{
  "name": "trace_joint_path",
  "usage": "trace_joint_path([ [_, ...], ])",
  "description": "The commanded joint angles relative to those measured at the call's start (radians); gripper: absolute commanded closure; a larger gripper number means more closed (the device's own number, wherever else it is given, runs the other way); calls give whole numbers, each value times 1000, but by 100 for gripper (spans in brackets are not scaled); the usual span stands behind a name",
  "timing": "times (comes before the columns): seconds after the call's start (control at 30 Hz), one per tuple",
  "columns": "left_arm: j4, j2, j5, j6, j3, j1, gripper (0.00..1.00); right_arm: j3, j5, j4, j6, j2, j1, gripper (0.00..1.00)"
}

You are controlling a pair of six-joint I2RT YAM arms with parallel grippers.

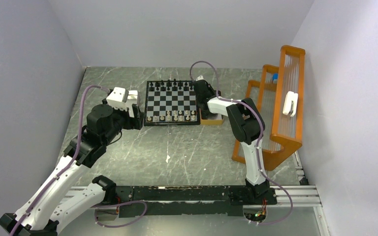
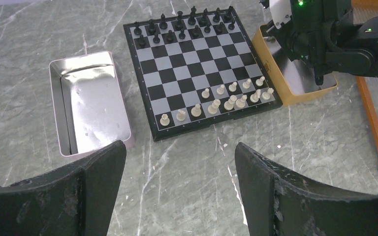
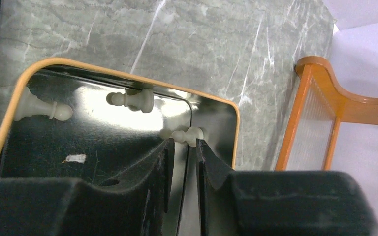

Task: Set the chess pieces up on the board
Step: Pick up the chess piece from the storage box.

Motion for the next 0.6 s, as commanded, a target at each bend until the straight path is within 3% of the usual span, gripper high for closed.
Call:
trace_joint_path([
  [0.0, -8, -10, -10, 2, 22, 6, 15, 19, 17, 38, -28, 23, 3, 74],
  [0.57, -11, -9, -20, 3, 22, 6, 15, 37, 30, 54, -43, 71, 3, 74],
])
